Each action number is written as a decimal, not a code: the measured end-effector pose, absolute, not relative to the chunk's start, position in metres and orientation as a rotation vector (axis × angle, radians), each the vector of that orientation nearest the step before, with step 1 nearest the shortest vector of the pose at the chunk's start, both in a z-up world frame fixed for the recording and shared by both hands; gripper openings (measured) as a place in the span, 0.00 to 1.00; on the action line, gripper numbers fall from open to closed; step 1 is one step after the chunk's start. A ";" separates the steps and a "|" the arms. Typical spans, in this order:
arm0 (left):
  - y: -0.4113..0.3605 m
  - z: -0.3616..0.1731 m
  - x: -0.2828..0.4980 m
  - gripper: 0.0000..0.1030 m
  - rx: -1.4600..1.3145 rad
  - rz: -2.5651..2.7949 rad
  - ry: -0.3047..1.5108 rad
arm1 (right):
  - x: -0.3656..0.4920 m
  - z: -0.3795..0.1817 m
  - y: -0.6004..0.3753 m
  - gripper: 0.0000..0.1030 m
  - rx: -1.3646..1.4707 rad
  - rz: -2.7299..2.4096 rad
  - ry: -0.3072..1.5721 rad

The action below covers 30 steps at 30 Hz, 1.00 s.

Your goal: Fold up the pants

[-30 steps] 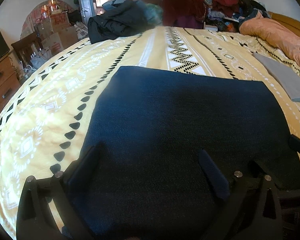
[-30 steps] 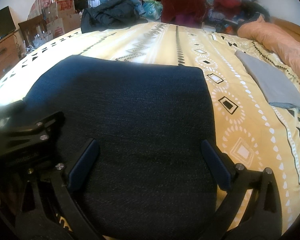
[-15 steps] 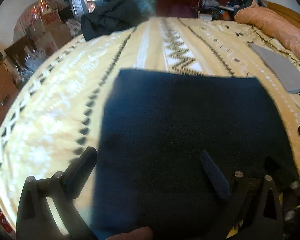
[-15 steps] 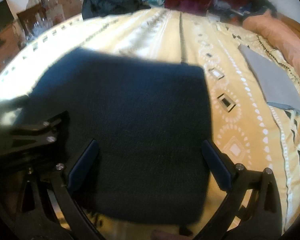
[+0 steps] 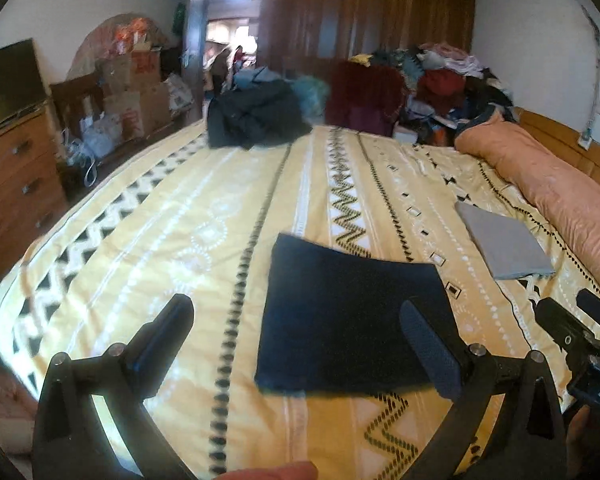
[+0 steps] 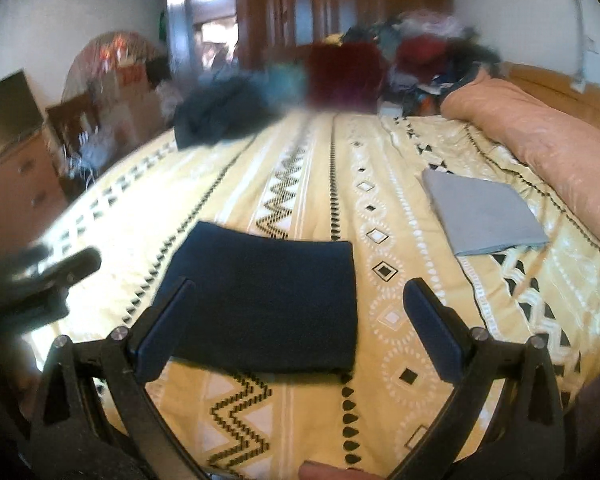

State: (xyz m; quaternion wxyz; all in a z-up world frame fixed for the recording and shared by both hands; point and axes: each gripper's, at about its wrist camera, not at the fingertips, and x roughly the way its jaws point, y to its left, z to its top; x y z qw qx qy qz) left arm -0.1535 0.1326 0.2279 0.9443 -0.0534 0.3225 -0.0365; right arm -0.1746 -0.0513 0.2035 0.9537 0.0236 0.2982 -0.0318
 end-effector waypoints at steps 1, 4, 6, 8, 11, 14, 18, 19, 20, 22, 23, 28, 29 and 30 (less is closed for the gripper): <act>0.131 0.228 -0.155 1.00 -0.103 -0.064 0.681 | -0.174 0.203 -0.050 1.00 0.043 -0.081 0.617; 0.124 0.229 -0.166 1.00 -0.068 -0.050 0.724 | -0.175 0.203 -0.042 1.00 0.017 -0.079 0.666; 0.119 0.233 -0.174 1.00 -0.041 -0.033 0.712 | -0.182 0.205 -0.036 1.00 0.016 -0.080 0.678; 0.113 0.239 -0.181 1.00 -0.005 -0.005 0.702 | -0.190 0.208 -0.031 1.00 0.022 -0.083 0.691; 0.106 0.247 -0.187 1.00 0.030 -0.012 0.696 | -0.201 0.213 -0.034 1.00 0.068 -0.068 0.713; 0.101 0.251 -0.188 1.00 0.047 -0.013 0.704 | -0.204 0.216 -0.037 1.00 0.078 -0.080 0.725; 0.100 0.252 -0.185 1.00 0.050 -0.018 0.730 | -0.205 0.218 -0.036 1.00 0.069 -0.103 0.752; 0.099 0.251 -0.185 1.00 0.048 -0.023 0.739 | -0.206 0.218 -0.036 1.00 0.066 -0.104 0.751; 0.099 0.251 -0.185 1.00 0.046 -0.025 0.745 | -0.206 0.218 -0.035 1.00 0.060 -0.100 0.752; 0.098 0.251 -0.186 1.00 0.049 -0.034 0.758 | -0.209 0.218 -0.033 1.00 0.056 -0.096 0.747; 0.098 0.251 -0.186 1.00 0.047 -0.038 0.762 | -0.210 0.217 -0.032 1.00 0.055 -0.094 0.747; 0.096 0.252 -0.186 1.00 0.040 -0.048 0.773 | -0.212 0.216 -0.028 1.00 0.031 -0.090 0.754; 0.095 0.251 -0.185 1.00 0.040 -0.050 0.777 | -0.213 0.217 -0.029 1.00 0.030 -0.090 0.753; 0.095 0.250 -0.186 1.00 0.044 -0.046 0.778 | -0.213 0.217 -0.029 1.00 0.027 -0.092 0.751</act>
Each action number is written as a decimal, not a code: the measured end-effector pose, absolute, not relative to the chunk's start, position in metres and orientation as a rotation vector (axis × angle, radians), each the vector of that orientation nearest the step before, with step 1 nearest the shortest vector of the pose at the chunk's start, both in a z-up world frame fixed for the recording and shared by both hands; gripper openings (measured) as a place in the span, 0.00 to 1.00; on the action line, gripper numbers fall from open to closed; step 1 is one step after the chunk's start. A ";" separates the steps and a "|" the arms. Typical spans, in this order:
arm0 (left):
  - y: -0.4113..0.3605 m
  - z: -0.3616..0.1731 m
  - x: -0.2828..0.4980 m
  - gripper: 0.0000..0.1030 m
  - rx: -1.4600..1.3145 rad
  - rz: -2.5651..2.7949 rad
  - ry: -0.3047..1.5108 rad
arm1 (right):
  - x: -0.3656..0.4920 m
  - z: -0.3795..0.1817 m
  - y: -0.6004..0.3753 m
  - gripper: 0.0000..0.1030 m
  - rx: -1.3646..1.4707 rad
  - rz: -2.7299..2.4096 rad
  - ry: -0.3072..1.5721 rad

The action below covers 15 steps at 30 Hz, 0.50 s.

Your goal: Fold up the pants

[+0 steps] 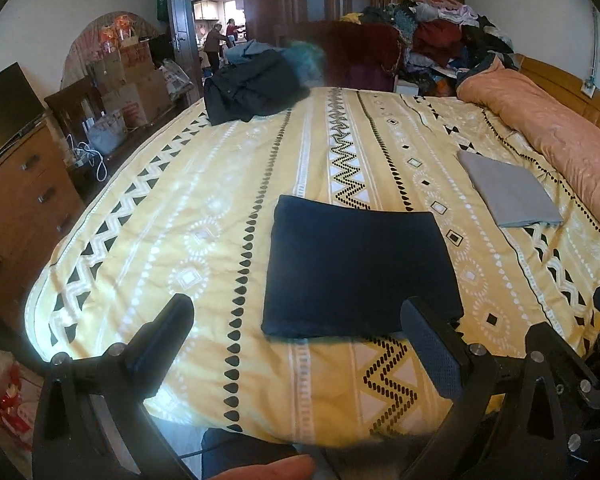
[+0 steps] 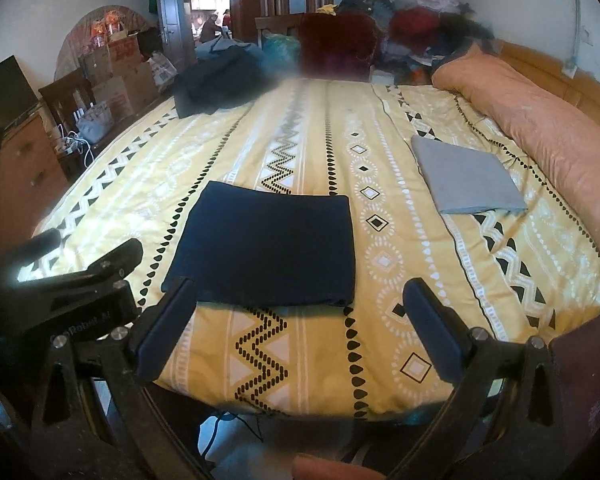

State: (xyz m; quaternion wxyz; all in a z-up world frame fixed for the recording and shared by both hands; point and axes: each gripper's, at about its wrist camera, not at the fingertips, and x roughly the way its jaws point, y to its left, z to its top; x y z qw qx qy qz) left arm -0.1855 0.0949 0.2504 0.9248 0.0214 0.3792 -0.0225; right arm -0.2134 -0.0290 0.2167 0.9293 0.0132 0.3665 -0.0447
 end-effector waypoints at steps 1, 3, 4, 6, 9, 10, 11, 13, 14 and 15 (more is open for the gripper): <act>0.093 0.249 -0.185 1.00 0.052 -0.043 0.782 | -0.213 0.217 -0.028 1.00 0.026 -0.092 0.750; 0.093 0.248 -0.185 1.00 0.055 -0.045 0.792 | -0.212 0.216 -0.028 1.00 0.020 -0.092 0.754; 0.093 0.247 -0.185 1.00 0.055 -0.045 0.794 | -0.212 0.215 -0.029 1.00 0.020 -0.092 0.753; 0.093 0.246 -0.184 1.00 0.056 -0.042 0.799 | -0.212 0.215 -0.029 1.00 0.018 -0.095 0.754; 0.094 0.243 -0.183 1.00 0.055 -0.035 0.811 | -0.213 0.215 -0.029 1.00 0.023 -0.091 0.755; 0.094 0.243 -0.182 1.00 0.055 -0.034 0.815 | -0.213 0.215 -0.030 1.00 0.022 -0.091 0.756; 0.094 0.242 -0.182 1.00 0.053 -0.035 0.818 | -0.213 0.214 -0.030 1.00 0.021 -0.089 0.756; 0.095 0.241 -0.180 1.00 0.050 -0.037 0.822 | -0.214 0.214 -0.031 1.00 0.022 -0.089 0.757; 0.095 0.241 -0.180 1.00 0.051 -0.037 0.822 | -0.214 0.214 -0.031 1.00 0.024 -0.087 0.757; 0.095 0.241 -0.180 1.00 0.050 -0.037 0.822 | -0.214 0.214 -0.030 1.00 0.023 -0.086 0.755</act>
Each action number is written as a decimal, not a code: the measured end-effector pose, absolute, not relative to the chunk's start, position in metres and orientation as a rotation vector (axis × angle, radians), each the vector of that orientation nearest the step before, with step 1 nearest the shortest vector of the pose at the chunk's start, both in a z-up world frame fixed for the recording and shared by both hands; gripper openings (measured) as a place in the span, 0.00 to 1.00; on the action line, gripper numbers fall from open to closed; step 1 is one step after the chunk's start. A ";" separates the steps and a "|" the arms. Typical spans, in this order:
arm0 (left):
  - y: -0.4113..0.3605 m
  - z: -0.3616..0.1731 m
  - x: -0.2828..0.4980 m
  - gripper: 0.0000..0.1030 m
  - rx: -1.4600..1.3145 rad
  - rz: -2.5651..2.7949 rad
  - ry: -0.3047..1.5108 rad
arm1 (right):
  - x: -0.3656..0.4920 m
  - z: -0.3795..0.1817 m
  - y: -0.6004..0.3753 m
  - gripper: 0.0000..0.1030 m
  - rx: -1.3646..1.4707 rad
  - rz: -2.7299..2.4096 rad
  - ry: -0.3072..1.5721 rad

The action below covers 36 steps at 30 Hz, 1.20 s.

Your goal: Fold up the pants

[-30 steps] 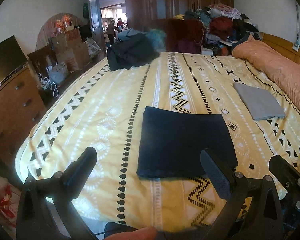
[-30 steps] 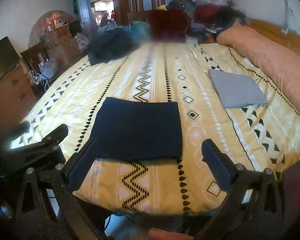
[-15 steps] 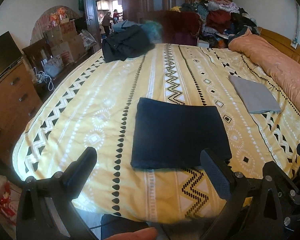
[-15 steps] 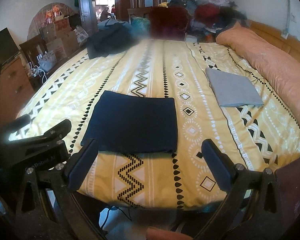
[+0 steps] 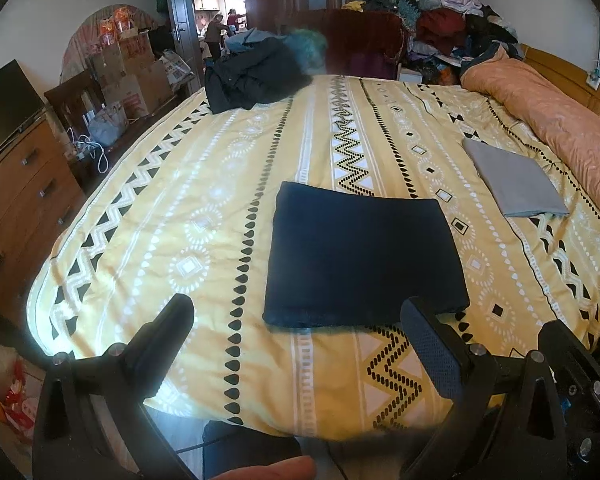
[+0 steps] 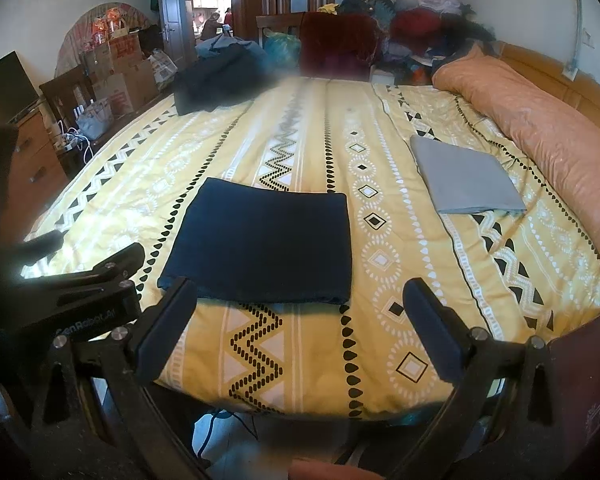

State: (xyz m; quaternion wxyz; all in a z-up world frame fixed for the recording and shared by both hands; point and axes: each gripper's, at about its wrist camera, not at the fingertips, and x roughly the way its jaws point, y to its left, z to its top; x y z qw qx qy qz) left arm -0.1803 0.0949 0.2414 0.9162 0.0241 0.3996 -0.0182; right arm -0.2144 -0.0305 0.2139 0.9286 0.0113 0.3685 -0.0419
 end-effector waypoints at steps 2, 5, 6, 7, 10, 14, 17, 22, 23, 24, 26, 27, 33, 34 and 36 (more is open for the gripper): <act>0.095 0.241 -0.180 1.00 0.049 -0.039 0.822 | -0.216 0.214 -0.030 0.99 0.020 -0.084 0.752; 0.095 0.239 -0.180 1.00 0.049 -0.041 0.824 | -0.216 0.213 -0.029 0.99 0.014 -0.085 0.753; 0.095 0.239 -0.180 1.00 0.050 -0.041 0.825 | -0.216 0.213 -0.029 0.99 0.013 -0.084 0.755; 0.096 0.238 -0.179 1.00 0.046 -0.040 0.828 | -0.214 0.214 -0.029 0.99 0.012 -0.085 0.756; 0.103 0.237 -0.178 1.00 0.031 -0.028 0.828 | -0.209 0.213 -0.028 1.00 0.003 -0.089 0.769; 0.113 0.235 -0.175 1.00 0.016 -0.009 0.831 | -0.201 0.211 -0.028 1.00 0.010 -0.099 0.794; 0.117 0.236 -0.174 1.00 0.014 -0.005 0.829 | -0.199 0.212 -0.027 1.00 0.000 -0.106 0.794; 0.113 0.234 -0.174 1.00 0.020 -0.010 0.835 | -0.198 0.209 -0.026 1.00 -0.001 -0.101 0.806; 0.113 0.233 -0.174 1.00 0.022 -0.012 0.836 | -0.199 0.208 -0.026 1.00 0.000 -0.100 0.807; 0.112 0.233 -0.174 1.00 0.023 -0.016 0.837 | -0.199 0.208 -0.026 1.00 -0.001 -0.101 0.807; 0.110 0.233 -0.174 1.00 0.025 -0.018 0.835 | -0.198 0.207 -0.027 0.99 0.001 -0.102 0.810; 0.110 0.233 -0.174 1.00 0.025 -0.019 0.836 | -0.198 0.207 -0.027 0.99 0.004 -0.102 0.810; 0.108 0.232 -0.173 1.00 0.028 -0.021 0.838 | -0.196 0.206 -0.029 0.99 0.007 -0.100 0.814; 0.108 0.232 -0.173 1.00 0.028 -0.022 0.837 | -0.197 0.206 -0.029 0.99 0.007 -0.100 0.813; 0.108 0.232 -0.173 1.00 0.028 -0.022 0.838 | -0.196 0.206 -0.029 0.99 0.007 -0.097 0.813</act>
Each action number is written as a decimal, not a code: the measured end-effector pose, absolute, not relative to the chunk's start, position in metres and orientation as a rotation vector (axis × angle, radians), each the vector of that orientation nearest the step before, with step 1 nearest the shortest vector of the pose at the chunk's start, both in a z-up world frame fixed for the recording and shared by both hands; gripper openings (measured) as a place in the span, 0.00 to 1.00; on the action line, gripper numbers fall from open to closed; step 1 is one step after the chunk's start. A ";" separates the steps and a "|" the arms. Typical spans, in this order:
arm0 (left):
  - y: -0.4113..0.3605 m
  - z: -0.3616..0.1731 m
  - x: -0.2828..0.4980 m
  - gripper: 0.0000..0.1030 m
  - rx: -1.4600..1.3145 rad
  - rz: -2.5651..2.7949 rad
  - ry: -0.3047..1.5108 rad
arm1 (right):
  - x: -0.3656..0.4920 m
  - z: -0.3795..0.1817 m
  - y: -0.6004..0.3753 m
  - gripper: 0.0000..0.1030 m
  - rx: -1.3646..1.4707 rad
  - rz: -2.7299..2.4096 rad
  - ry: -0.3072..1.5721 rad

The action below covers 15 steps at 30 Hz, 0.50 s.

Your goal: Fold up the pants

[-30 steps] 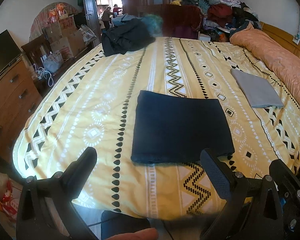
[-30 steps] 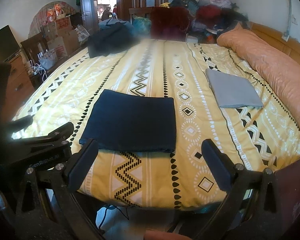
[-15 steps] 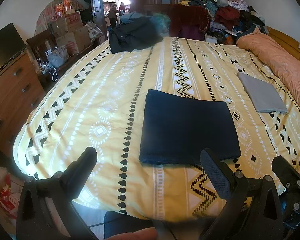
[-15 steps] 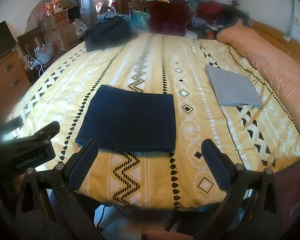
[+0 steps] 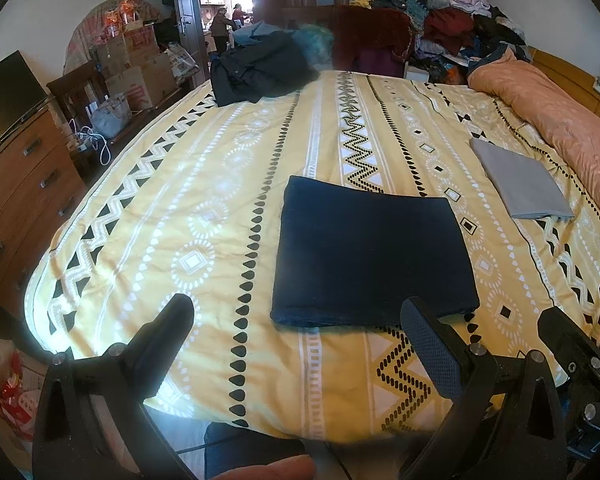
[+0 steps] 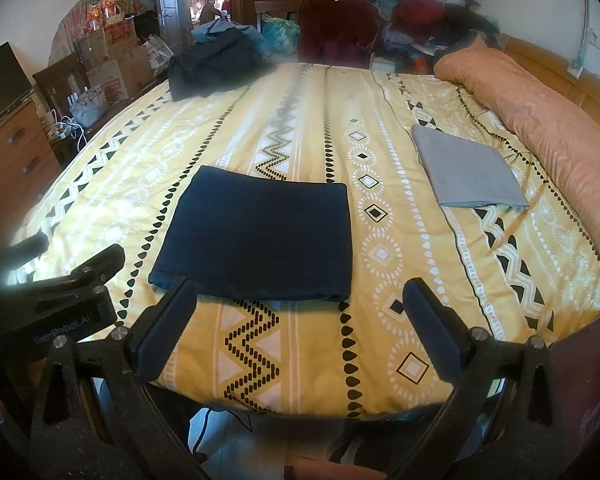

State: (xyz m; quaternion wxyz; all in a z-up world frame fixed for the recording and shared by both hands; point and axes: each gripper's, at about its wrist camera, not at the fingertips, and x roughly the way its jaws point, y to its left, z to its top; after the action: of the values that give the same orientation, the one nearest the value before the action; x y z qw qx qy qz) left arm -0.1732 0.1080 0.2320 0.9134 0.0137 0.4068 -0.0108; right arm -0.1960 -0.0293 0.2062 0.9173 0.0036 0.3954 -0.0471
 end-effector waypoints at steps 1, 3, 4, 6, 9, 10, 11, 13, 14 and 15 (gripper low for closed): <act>0.107 0.232 -0.173 1.00 0.029 -0.023 0.838 | -0.196 0.206 -0.029 0.99 0.007 -0.096 0.815; 0.107 0.232 -0.174 1.00 0.027 -0.021 0.838 | -0.195 0.205 -0.030 0.99 0.007 -0.099 0.815; 0.107 0.231 -0.174 1.00 0.028 -0.023 0.840 | -0.195 0.205 -0.030 0.99 0.008 -0.099 0.819; 0.107 0.231 -0.173 1.00 0.033 -0.026 0.838 | -0.196 0.205 -0.030 0.99 0.012 -0.100 0.821; 0.106 0.230 -0.173 1.00 0.032 -0.036 0.837 | -0.196 0.205 -0.030 0.99 0.011 -0.100 0.822; 0.105 0.230 -0.173 1.00 0.033 -0.036 0.836 | -0.196 0.205 -0.030 0.99 0.011 -0.102 0.821; 0.106 0.230 -0.172 1.00 0.034 -0.037 0.836 | -0.196 0.205 -0.030 0.99 0.009 -0.103 0.820; 0.106 0.229 -0.172 1.00 0.035 -0.038 0.836 | -0.196 0.205 -0.030 0.99 0.007 -0.107 0.820; 0.106 0.229 -0.172 1.00 0.035 -0.038 0.837 | -0.196 0.204 -0.031 0.99 0.008 -0.109 0.820; 0.106 0.229 -0.172 1.00 0.034 -0.037 0.837 | -0.197 0.204 -0.032 0.99 0.009 -0.110 0.823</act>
State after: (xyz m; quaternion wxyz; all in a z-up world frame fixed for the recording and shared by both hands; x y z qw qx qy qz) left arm -0.1723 0.1057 0.2294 0.9134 0.0164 0.4064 -0.0180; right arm -0.1966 -0.0316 0.2039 0.9151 0.0045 0.3997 -0.0536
